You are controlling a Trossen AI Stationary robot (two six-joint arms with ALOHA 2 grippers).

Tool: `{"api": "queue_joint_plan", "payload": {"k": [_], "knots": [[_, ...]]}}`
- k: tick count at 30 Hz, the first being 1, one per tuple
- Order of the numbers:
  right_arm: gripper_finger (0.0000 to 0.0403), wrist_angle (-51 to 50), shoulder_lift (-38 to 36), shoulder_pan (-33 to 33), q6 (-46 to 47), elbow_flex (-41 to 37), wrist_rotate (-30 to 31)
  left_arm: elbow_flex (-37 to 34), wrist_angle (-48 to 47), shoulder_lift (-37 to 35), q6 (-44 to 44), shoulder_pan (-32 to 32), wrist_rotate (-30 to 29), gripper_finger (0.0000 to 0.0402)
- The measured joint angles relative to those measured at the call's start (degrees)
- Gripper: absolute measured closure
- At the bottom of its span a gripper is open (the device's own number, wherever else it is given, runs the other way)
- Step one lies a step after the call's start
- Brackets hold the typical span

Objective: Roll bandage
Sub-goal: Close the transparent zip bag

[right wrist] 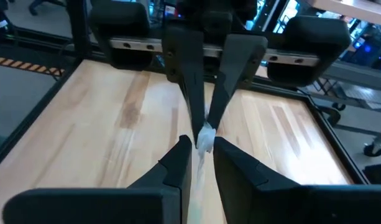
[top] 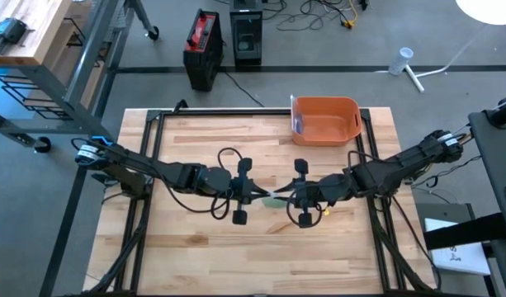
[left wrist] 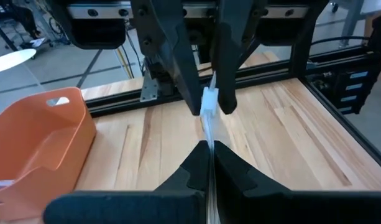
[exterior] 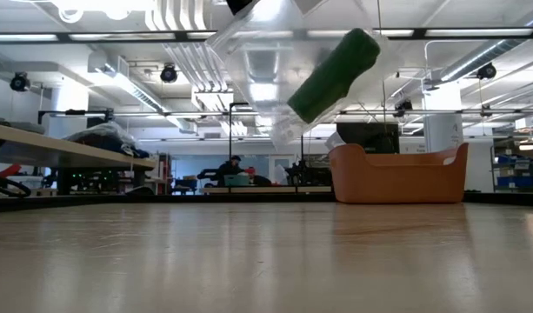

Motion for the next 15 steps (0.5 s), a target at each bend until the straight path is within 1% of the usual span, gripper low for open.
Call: {"api": "queue_joint_plan", "payload": {"k": [8,15], "knots": [[0.0358,-0.1,-0.2,0.1,0.0,0.0,0.0,0.0,-0.7,0.0,0.3,0.0,-0.2,0.0401],[0.036,-0.6,-0.7,0.2,0.7,0.0,0.0,0.0,-0.8,0.0,0.2,0.0,-0.4,0.0401]]}}
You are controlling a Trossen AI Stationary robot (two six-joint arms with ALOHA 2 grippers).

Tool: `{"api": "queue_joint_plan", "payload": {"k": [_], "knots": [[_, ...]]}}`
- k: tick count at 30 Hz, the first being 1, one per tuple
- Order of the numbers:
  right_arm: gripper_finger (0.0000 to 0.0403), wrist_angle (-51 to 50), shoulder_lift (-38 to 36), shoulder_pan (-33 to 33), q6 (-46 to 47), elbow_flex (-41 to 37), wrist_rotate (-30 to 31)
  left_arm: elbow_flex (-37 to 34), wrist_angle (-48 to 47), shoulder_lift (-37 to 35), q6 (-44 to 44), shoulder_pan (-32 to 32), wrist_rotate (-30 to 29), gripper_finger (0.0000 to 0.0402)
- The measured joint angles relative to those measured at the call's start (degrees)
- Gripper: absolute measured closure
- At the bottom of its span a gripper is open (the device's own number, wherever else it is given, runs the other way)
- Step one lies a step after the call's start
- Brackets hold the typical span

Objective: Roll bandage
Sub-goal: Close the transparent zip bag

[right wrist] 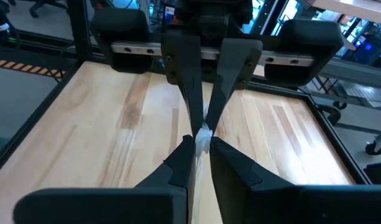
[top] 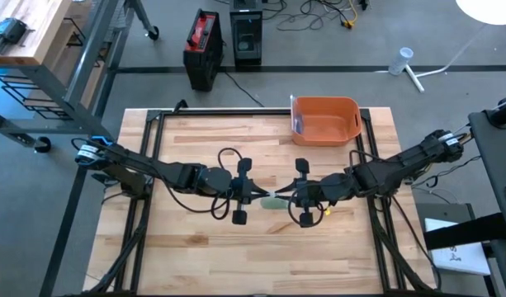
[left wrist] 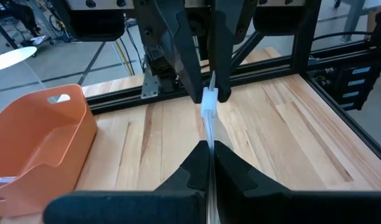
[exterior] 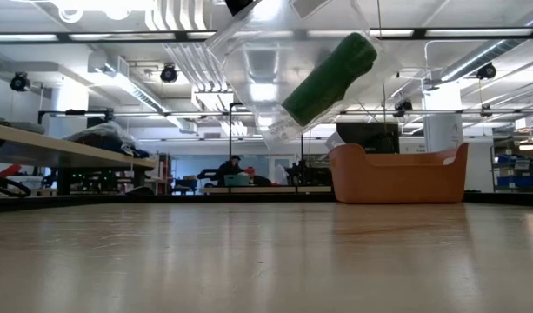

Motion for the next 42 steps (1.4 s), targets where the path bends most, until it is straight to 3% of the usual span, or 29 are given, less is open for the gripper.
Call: {"api": "queue_joint_plan", "payload": {"k": [16,30,42], "knots": [[0.0389,-1.5,-0.2,0.0,1.8,0.4,0.0,0.0,0.0,-0.1,-0.9,0.0,0.0,0.0401],[0.0367,0.6,-0.2,0.5,0.8,0.4,0.4,0.0,0.0,-0.1,-0.9,0.0,-0.1,0.0401],[0.0399,1.1,1.2,0.5,0.6,0.5,0.4,0.0,-0.3,-0.1,-0.9,0.0,-0.1,0.0401]]}}
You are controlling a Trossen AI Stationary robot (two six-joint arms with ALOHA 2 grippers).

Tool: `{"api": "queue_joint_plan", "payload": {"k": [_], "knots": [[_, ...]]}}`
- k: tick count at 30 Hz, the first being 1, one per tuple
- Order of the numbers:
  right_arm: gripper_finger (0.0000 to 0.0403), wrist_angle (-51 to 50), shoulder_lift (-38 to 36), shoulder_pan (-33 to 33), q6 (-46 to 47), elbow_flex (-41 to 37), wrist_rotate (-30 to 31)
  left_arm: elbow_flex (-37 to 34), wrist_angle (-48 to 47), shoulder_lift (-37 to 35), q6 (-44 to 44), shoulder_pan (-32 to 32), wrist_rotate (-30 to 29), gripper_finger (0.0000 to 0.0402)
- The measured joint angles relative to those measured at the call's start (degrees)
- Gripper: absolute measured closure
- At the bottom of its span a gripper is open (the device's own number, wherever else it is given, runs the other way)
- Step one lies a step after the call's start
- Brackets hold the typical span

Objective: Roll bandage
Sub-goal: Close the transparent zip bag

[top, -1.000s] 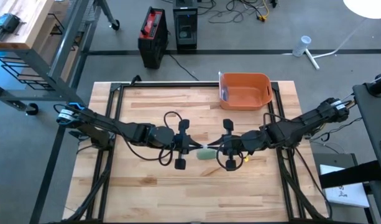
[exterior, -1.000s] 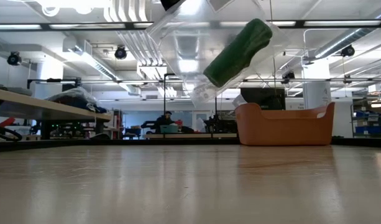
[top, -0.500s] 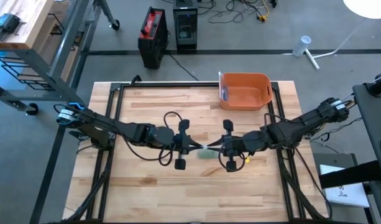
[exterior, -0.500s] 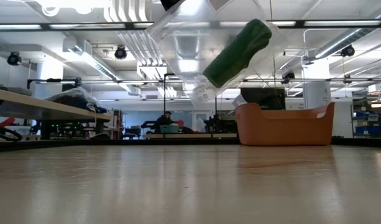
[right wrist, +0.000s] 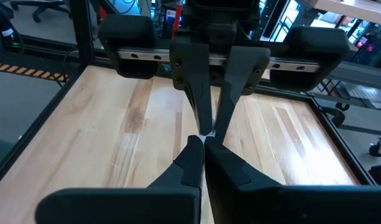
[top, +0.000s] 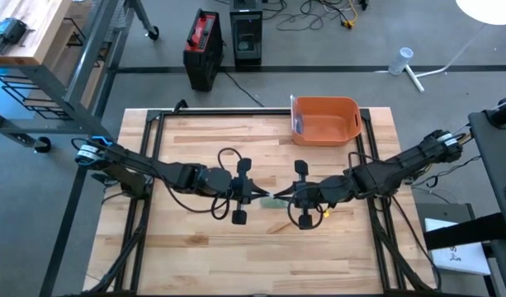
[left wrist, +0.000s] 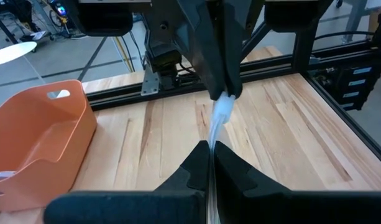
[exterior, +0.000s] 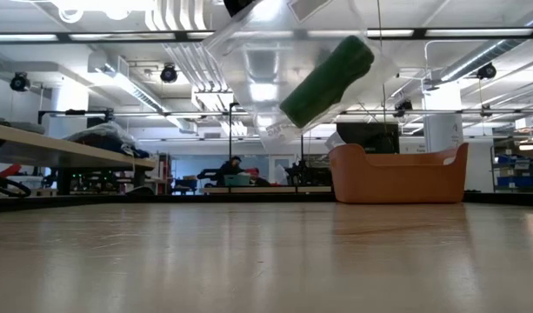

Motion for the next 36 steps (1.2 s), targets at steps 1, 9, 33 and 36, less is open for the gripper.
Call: {"api": "queue_joint_plan", "payload": {"k": [1,9,33,36], "knots": [[0.0399,0.0,0.0,0.0,-0.3,0.0,0.0,0.0,0.0,0.0,0.0,0.0,0.0,0.0401],[0.0399,0.1,0.0,-0.7,-0.4,0.0,-0.2,0.0,0.2,0.0,0.0,0.0,-0.2,0.0401],[0.0372,1.2,1.2,-1.6,-2.0,-0.1,-0.1,0.0,0.7,0.0,0.0,0.0,0.2,0.0401],[0.037,1.0,1.1,-1.7,-1.9,-0.2,-0.2,0.0,0.9,0.1,0.0,0.0,0.2,0.0401]]}}
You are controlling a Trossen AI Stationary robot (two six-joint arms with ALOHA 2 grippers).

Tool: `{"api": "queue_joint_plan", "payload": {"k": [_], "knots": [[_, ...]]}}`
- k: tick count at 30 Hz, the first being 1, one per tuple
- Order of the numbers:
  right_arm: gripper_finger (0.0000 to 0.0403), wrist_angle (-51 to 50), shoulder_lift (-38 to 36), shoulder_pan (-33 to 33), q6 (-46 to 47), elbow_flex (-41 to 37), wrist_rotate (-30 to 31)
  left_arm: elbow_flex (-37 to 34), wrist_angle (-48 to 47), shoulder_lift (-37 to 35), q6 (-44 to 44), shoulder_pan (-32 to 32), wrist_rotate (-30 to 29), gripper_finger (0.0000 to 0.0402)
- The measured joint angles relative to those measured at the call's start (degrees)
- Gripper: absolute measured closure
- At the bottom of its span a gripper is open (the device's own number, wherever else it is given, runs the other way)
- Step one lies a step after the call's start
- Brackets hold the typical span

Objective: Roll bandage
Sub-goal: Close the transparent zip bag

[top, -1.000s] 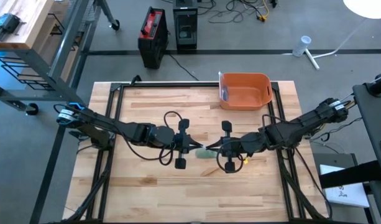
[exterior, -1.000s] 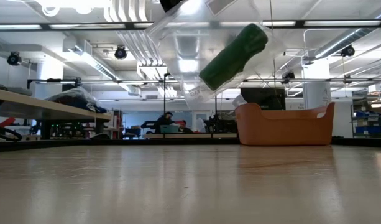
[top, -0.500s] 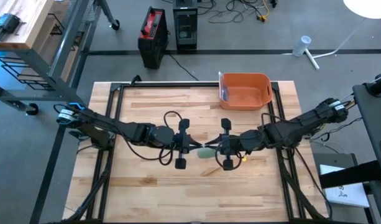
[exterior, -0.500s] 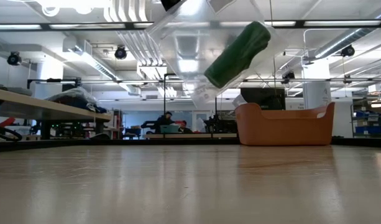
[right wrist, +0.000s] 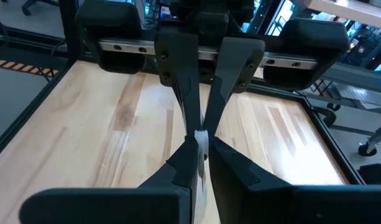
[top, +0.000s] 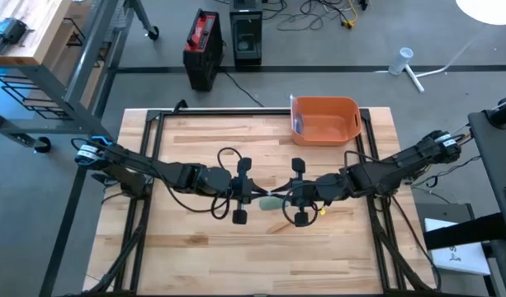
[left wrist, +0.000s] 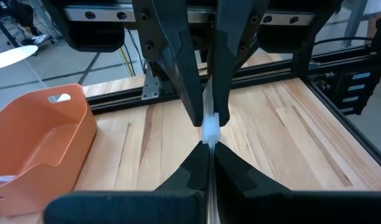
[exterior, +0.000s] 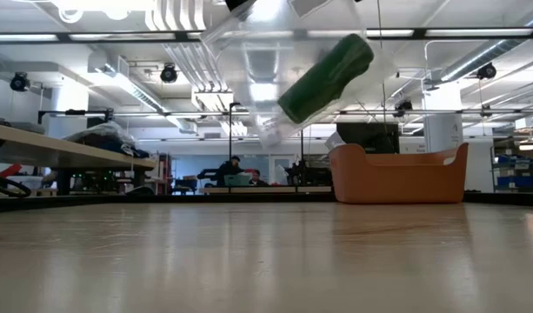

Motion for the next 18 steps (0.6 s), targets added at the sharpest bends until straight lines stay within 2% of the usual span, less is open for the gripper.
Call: {"api": "queue_joint_plan", "payload": {"k": [14,18], "knots": [[0.0401,-0.9,-0.3,0.0,0.0,0.0,-0.2,0.0,-0.2,0.0,-0.1,0.0,0.0,0.0401],[0.0401,-0.9,-0.3,0.0,0.1,0.0,-0.2,0.0,-0.2,0.0,-0.2,0.0,0.0,0.038]]}}
